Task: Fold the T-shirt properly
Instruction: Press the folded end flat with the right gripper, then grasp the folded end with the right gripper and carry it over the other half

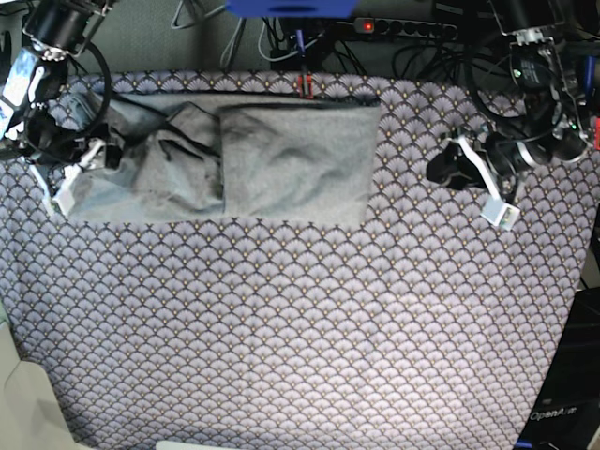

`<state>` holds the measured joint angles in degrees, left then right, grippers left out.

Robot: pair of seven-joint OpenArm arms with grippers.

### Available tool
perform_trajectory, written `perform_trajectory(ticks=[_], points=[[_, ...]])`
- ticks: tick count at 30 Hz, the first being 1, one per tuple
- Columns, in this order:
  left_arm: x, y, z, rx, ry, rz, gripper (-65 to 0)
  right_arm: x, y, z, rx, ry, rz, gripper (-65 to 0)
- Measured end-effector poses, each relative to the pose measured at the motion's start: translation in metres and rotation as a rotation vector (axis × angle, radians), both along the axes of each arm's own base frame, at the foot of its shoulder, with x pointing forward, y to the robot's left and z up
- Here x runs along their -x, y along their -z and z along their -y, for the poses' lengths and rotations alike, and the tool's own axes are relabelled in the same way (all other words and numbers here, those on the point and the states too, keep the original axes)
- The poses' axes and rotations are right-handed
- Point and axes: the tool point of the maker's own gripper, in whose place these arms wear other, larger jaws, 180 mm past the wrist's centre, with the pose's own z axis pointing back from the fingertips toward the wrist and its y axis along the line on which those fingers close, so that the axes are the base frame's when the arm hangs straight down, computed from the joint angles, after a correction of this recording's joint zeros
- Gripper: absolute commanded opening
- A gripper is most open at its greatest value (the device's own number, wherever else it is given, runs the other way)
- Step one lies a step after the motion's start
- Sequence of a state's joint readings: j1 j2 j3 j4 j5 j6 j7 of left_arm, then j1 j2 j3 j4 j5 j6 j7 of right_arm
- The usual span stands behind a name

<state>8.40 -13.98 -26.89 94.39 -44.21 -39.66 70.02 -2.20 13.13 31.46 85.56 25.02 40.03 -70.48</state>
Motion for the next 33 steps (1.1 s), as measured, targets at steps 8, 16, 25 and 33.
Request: perform_trajectory(ticks=[8,16,25,33], points=[[0.0,-0.001,0.001,0.004,0.0,0.002,-42.3,-0.006,0.001,-0.01,-0.02,0.0,0.011,-21.5],[0.0,0.0,0.001,0.004,0.0,0.002,-42.3,-0.008,0.002,-0.017,-0.04,0.004,0.02,-38.9],[0.0,0.0,0.005,0.022,-0.01,0.004,-42.3,-0.008,0.002,-0.034,-0.109,-0.001,0.031,-65.0],[0.0,0.0,0.006,0.023,-0.009,0.003,-42.3,-0.03,-0.05,-0.026,0.01,-0.05,0.185,-65.0]])
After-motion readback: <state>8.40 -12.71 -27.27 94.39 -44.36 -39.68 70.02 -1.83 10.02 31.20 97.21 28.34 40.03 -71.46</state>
